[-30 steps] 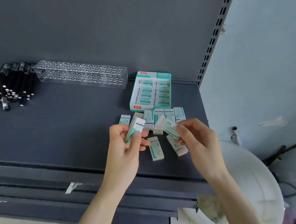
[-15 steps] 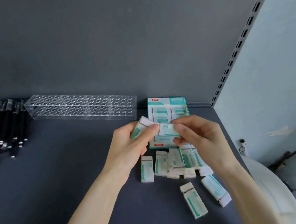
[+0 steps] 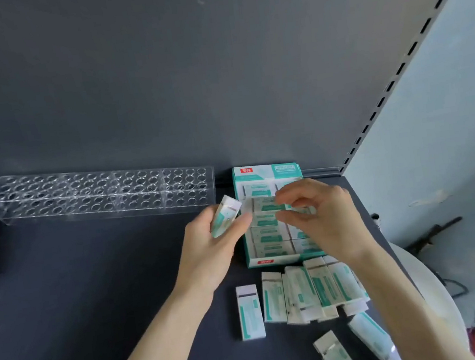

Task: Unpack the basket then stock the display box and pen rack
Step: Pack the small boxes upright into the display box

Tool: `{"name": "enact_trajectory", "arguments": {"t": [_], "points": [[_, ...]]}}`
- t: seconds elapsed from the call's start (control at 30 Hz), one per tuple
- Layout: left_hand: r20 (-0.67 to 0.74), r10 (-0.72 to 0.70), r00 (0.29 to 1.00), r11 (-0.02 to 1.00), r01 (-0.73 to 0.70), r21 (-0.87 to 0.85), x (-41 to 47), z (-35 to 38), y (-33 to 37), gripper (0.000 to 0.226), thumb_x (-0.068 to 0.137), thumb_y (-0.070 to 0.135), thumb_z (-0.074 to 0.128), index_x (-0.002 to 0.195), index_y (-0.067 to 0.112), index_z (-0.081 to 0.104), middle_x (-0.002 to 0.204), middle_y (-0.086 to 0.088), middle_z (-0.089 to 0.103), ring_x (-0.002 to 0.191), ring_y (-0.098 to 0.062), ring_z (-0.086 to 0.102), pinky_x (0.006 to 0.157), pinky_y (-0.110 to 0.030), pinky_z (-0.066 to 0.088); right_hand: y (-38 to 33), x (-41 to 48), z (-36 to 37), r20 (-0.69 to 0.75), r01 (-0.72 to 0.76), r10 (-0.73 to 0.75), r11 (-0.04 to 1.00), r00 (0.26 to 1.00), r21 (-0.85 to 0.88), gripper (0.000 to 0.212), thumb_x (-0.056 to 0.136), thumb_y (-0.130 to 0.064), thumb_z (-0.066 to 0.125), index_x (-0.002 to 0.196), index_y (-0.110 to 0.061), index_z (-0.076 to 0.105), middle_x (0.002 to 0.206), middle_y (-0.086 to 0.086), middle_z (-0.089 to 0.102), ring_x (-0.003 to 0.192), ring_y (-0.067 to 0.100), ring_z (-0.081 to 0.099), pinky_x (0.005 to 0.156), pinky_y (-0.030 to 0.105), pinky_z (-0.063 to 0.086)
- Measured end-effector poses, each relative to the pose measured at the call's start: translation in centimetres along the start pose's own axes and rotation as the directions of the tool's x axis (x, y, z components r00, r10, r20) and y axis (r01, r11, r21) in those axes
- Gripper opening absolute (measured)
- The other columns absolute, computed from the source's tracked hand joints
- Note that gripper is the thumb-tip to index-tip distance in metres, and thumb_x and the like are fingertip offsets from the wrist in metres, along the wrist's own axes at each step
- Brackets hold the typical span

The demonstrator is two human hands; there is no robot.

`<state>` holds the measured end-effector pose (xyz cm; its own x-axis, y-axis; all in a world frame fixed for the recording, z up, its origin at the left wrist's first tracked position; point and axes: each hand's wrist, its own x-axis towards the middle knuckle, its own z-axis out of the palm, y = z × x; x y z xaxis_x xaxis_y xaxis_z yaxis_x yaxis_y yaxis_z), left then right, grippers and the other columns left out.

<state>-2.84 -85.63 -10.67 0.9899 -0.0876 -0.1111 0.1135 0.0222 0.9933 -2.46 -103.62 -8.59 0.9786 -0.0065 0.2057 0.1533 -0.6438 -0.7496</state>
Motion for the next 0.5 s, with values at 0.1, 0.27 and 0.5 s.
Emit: {"name": "enact_trajectory", "arguments": {"t": [0.1, 0.27, 0.5], "points": [[-0.074, -0.029, 0.997, 0.998, 0.025, -0.049, -0.1, 0.1, -0.8, 0.010, 0.091, 0.020, 0.057, 0.088, 0.011, 0.059, 0.058, 0.012, 0.058, 0.049, -0.003, 0.045, 0.048, -0.014, 0.040, 0.6, 1.2, 0.2, 0.045, 0.019, -0.014, 0.992, 0.999, -0.124, 0.017, 0.076, -0.004, 0.075, 0.090, -0.013, 0.073, 0.098, -0.012, 0.065, 0.085, 0.004, 0.061, 0.083, 0.007, 0.046], [-0.108, -0.042, 0.993, 0.995, 0.031, -0.100, 0.2, 0.1, -1.4, 0.012, 0.096, 0.017, 0.050, 0.093, 0.010, 0.059, 0.073, 0.003, 0.066, 0.058, -0.006, 0.054, 0.053, -0.020, 0.047, 0.8, 2.2, 0.7, 0.096, 0.074, -0.057, 0.979, 0.994, -0.192, 0.016, 0.076, -0.004, 0.074, 0.091, -0.010, 0.073, 0.100, -0.004, 0.067, 0.084, 0.011, 0.062, 0.084, 0.016, 0.050], [-0.095, -0.046, 0.994, 0.989, 0.032, -0.147, 0.3, -0.1, -1.4, 0.014, 0.096, 0.014, 0.050, 0.089, 0.008, 0.061, 0.072, 0.001, 0.066, 0.059, -0.008, 0.056, 0.055, -0.021, 0.049, 1.2, 2.8, 1.2, 0.137, 0.058, -0.036, 0.985, 0.990, -0.163, 0.014, 0.077, -0.004, 0.073, 0.090, -0.010, 0.073, 0.098, -0.010, 0.059, 0.076, 0.004, 0.060, 0.078, 0.009, 0.047]]}}
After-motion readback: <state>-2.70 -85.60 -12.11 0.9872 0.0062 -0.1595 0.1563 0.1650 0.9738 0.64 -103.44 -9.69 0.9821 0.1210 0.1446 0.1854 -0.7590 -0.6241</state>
